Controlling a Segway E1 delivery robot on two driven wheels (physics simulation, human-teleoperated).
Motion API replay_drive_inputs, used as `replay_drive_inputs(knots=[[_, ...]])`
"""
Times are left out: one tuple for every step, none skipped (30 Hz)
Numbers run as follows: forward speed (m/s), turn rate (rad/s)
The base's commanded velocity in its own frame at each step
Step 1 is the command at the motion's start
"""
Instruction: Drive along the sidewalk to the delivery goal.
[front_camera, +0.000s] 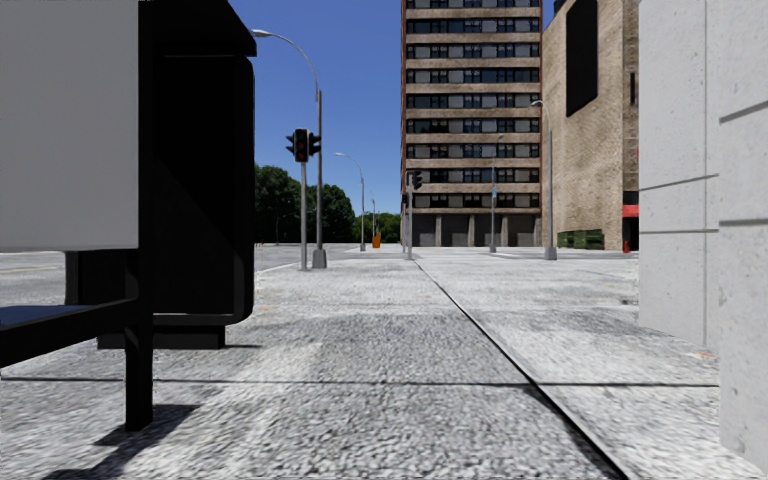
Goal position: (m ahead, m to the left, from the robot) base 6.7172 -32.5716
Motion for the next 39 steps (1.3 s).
replay_drive_inputs(knots=[[2.00,0.00],[2.00,0.00],[2.00,0.00],[2.00,0.00],[2.00,0.00],[2.00,0.00],[2.00,0.00],[2.00,0.00],[2.00,-0.04],[2.00,-0.07],[2.00,-0.07],[2.00,-0.07],[2.00,-0.08],[2.00,-0.10],[2.00,-0.12],[2.00,-0.12],[2.00,-0.15],[2.00,-0.20],[2.00,-0.22],[2.00,-0.22],[2.00,-0.24],[2.00,-0.26],[2.00,-0.28],[2.00,-0.28],[2.00,-0.30],[2.00,-0.32],[2.00,-0.33],[2.00,-0.34],[2.00,-0.34],[2.00,-0.34],[2.00,-0.34],[2.00,-0.34],[2.00,-0.34],[2.00,-0.34],[2.00,-0.34],[2.00,-0.34],[2.00,-0.35],[2.00,-0.35],[2.00,-0.37]])
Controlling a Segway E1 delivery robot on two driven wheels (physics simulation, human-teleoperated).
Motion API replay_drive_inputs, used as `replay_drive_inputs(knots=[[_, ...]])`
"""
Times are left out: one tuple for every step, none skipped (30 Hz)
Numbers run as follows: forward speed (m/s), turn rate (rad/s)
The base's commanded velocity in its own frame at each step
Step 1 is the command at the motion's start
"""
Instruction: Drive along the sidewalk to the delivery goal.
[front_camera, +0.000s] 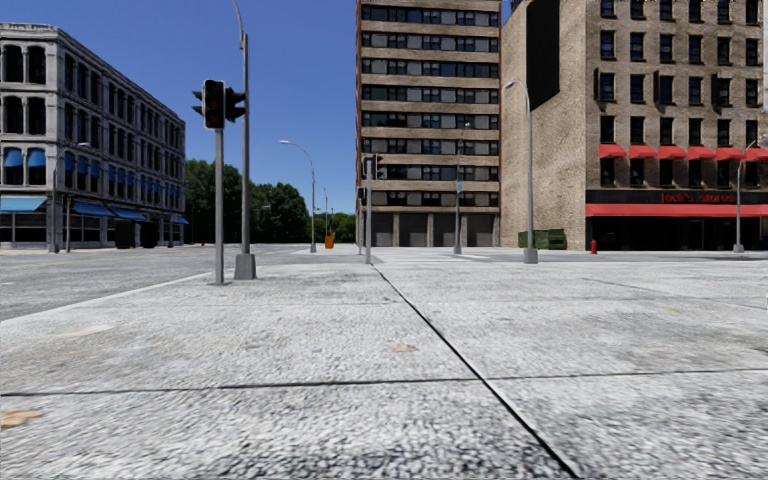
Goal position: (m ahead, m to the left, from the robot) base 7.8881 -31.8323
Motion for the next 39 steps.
replay_drive_inputs(knots=[[2.00,-0.39],[2.00,-0.42],[2.00,-0.42],[2.00,-0.44],[2.00,-0.45],[2.00,-0.46],[2.00,-0.46],[2.00,-0.46],[2.00,-0.46],[2.00,-0.47],[2.00,-0.47],[2.00,-0.47],[2.00,-0.47],[2.00,-0.47],[2.00,-0.47],[2.00,-0.47],[2.00,-0.47],[2.00,-0.47],[2.00,-0.47],[2.00,-0.47],[2.00,-0.47],[2.00,-0.47],[2.00,-0.47],[2.00,-0.47],[2.00,-0.47],[2.00,-0.47],[2.00,-0.47],[2.00,-0.47],[2.00,-0.47],[2.00,-0.47],[2.00,-0.47],[2.00,-0.47],[2.00,-0.47],[2.00,-0.47],[2.00,-0.47],[2.00,-0.47],[2.00,-0.47],[2.00,-0.47],[2.00,-0.47]])
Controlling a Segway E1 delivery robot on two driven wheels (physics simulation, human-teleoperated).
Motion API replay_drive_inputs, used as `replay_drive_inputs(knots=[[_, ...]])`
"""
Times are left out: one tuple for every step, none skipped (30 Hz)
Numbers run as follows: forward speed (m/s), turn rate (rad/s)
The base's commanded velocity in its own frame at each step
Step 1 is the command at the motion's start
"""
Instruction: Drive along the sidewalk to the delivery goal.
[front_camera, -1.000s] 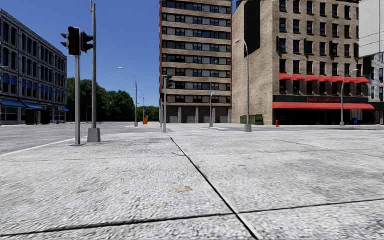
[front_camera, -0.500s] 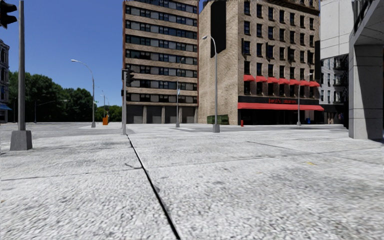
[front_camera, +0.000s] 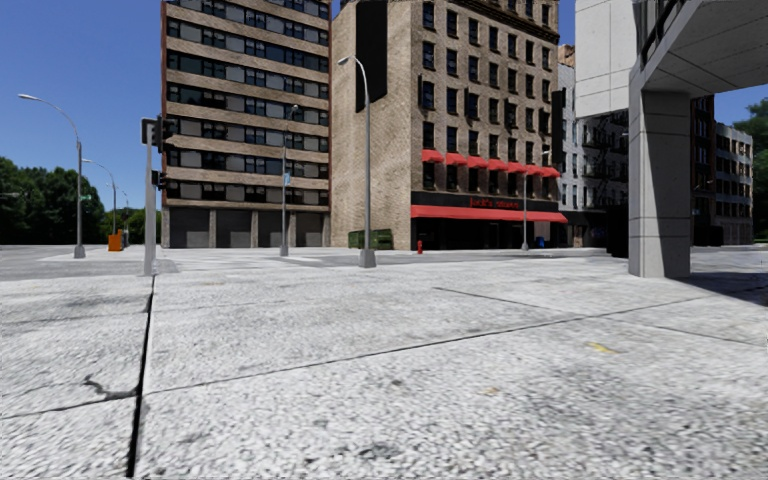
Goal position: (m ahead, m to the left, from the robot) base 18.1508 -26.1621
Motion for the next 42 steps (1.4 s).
replay_drive_inputs(knots=[[2.00,-0.47],[2.00,-0.47],[2.00,-0.47],[2.00,-0.47],[2.00,-0.47],[2.00,-0.47],[2.00,-0.47],[2.00,-0.49],[2.00,-0.50],[2.00,-0.51],[2.00,-0.51],[2.00,-0.53],[2.00,-0.57],[2.00,-0.58],[2.00,-0.58],[2.00,-0.58],[2.00,-0.58],[2.00,-0.58],[2.00,-0.58],[2.00,-0.58],[2.00,-0.58],[2.00,-0.58],[2.00,-0.58],[2.00,-0.58],[2.00,-0.58],[2.00,-0.58],[2.00,-0.58],[2.00,-0.58],[2.00,-0.58],[2.00,-0.58],[2.00,-0.58],[2.00,-0.58],[2.00,-0.58],[2.00,-0.58],[2.00,-0.58],[2.00,-0.58],[2.00,-0.58],[2.00,-0.58],[2.00,-0.58],[2.00,-0.58],[2.00,-0.58],[2.00,-0.58]])
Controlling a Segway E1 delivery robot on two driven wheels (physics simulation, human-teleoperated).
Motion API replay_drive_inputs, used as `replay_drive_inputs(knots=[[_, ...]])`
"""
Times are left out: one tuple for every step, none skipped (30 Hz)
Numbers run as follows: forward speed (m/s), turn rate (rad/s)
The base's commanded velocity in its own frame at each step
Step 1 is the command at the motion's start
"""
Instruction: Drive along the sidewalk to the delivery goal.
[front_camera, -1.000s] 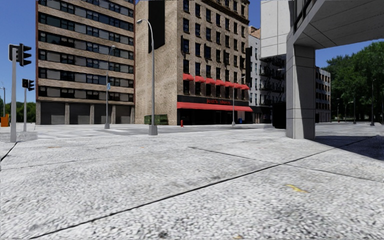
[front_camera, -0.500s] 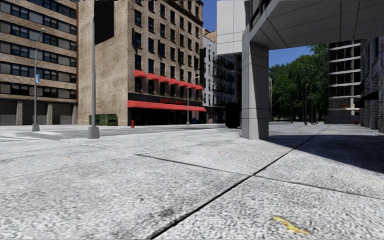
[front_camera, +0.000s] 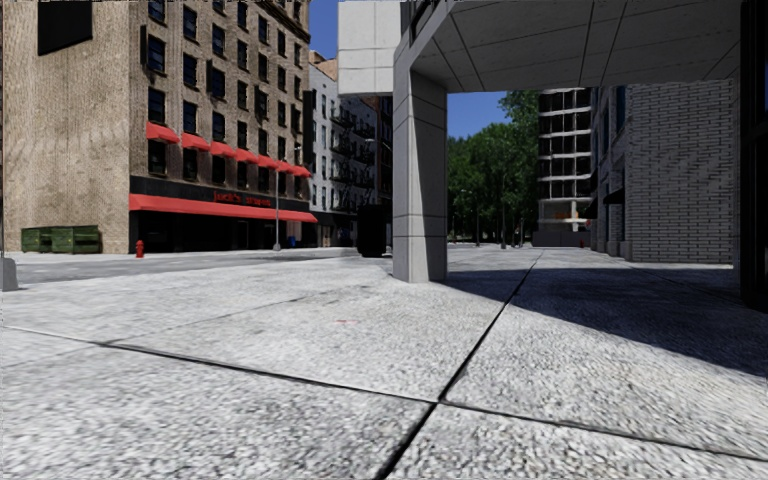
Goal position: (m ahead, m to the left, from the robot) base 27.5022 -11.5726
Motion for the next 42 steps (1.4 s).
replay_drive_inputs(knots=[[2.00,-0.58],[2.00,-0.58],[2.00,-0.58],[2.00,-0.58],[2.00,-0.58],[2.00,-0.58],[2.00,-0.58],[2.00,-0.58],[2.00,-0.58],[2.00,-0.58],[2.00,-0.58],[2.00,-0.58],[2.00,-0.58],[2.00,-0.58],[2.00,-0.58],[2.00,-0.58],[2.00,-0.58],[2.00,-0.58],[2.00,-0.58],[2.00,-0.58],[2.00,-0.58],[2.00,-0.58],[2.00,-0.58],[2.00,-0.57],[2.00,-0.57],[2.00,-0.45],[2.00,0.00],[2.00,0.00],[2.00,0.00],[2.00,0.00],[2.00,0.00],[2.00,0.00],[2.00,0.00],[2.00,0.00],[2.00,0.00],[2.00,0.00],[2.00,0.00],[2.00,0.00],[2.00,0.00],[2.00,0.00],[2.00,0.00],[2.00,0.00]])
